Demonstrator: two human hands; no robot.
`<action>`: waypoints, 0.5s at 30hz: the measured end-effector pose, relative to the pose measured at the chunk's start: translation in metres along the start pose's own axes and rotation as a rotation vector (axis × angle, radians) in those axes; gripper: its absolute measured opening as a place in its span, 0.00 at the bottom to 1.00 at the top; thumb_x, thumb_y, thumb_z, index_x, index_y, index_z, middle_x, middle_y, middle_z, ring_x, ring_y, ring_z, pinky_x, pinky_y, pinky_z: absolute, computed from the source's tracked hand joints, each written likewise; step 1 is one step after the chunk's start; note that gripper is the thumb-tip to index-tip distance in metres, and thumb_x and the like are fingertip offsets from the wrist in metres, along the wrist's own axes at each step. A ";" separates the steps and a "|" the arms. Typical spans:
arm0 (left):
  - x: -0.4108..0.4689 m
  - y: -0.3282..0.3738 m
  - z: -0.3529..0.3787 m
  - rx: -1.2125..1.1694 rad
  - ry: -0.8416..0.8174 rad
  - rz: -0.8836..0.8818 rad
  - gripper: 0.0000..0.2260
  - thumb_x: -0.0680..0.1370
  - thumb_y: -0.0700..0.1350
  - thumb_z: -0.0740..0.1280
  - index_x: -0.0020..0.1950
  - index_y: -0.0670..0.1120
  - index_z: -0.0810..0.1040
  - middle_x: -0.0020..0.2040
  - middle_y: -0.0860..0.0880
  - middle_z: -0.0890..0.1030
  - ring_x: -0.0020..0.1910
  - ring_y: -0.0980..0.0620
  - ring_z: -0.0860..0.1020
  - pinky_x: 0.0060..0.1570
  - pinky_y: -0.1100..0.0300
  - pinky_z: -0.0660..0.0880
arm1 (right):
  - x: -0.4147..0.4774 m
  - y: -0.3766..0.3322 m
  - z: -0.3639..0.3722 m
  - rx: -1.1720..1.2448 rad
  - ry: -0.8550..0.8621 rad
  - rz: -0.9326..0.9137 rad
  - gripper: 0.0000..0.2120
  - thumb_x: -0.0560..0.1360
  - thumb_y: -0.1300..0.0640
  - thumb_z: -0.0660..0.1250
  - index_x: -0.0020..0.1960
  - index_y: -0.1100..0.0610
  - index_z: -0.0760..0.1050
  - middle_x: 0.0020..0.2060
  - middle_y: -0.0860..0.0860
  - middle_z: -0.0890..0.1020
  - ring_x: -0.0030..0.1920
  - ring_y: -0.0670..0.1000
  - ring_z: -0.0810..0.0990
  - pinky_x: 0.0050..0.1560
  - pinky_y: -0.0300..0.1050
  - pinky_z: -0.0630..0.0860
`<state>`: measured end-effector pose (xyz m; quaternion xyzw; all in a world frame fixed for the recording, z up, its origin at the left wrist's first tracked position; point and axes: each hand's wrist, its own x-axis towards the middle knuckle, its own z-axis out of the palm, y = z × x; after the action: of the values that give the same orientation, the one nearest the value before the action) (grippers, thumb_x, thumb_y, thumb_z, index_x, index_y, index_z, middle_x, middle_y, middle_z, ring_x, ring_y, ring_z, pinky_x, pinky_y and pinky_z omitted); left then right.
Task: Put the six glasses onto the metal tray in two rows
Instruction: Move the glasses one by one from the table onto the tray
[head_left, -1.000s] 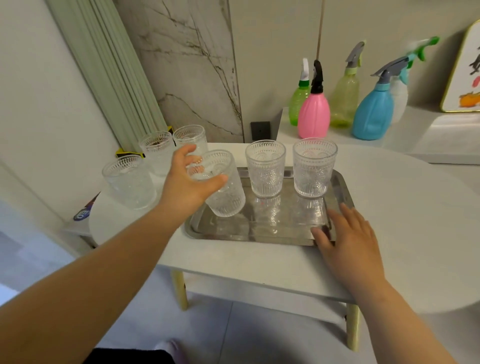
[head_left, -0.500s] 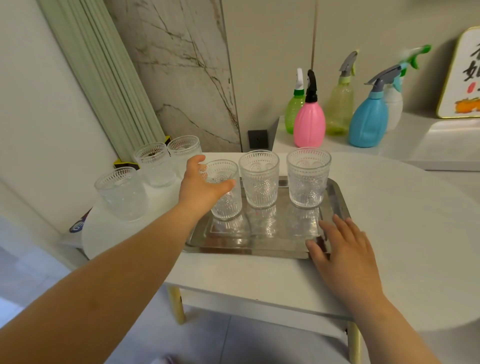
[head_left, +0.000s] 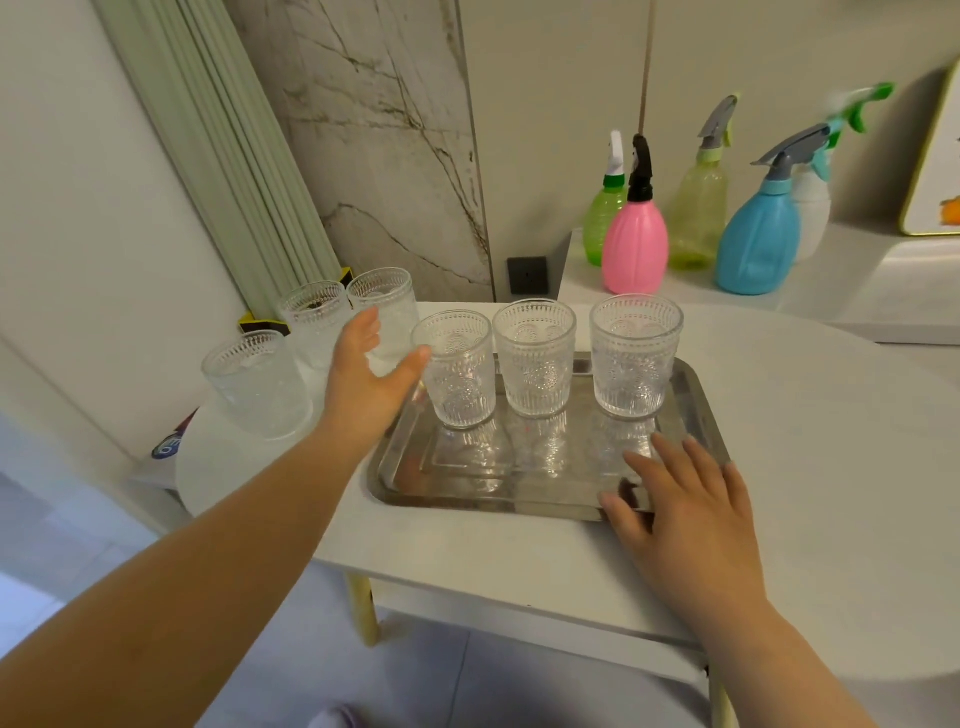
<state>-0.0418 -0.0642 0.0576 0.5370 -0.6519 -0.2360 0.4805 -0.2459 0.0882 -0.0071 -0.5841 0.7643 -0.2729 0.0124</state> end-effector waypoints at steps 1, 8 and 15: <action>-0.002 -0.004 -0.011 0.019 0.087 0.017 0.23 0.71 0.46 0.68 0.64 0.45 0.66 0.60 0.48 0.72 0.56 0.56 0.69 0.56 0.63 0.64 | 0.000 -0.002 0.001 -0.017 -0.017 -0.008 0.23 0.72 0.43 0.62 0.64 0.52 0.69 0.70 0.52 0.67 0.72 0.54 0.57 0.69 0.51 0.43; -0.009 -0.038 -0.080 0.203 0.443 0.084 0.17 0.67 0.41 0.70 0.53 0.38 0.72 0.43 0.54 0.70 0.44 0.56 0.71 0.52 0.63 0.68 | -0.002 -0.004 -0.004 -0.060 -0.062 -0.009 0.24 0.70 0.41 0.62 0.63 0.51 0.70 0.68 0.51 0.69 0.70 0.54 0.60 0.68 0.51 0.43; 0.006 -0.067 -0.088 0.036 0.403 -0.333 0.41 0.66 0.49 0.72 0.71 0.46 0.50 0.72 0.42 0.60 0.70 0.46 0.60 0.68 0.54 0.58 | -0.001 -0.007 -0.006 -0.074 -0.073 -0.010 0.22 0.71 0.44 0.63 0.62 0.52 0.71 0.68 0.52 0.70 0.69 0.54 0.62 0.67 0.50 0.45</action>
<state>0.0678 -0.0724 0.0422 0.6818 -0.4495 -0.1884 0.5456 -0.2416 0.0903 0.0011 -0.5976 0.7699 -0.2233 0.0172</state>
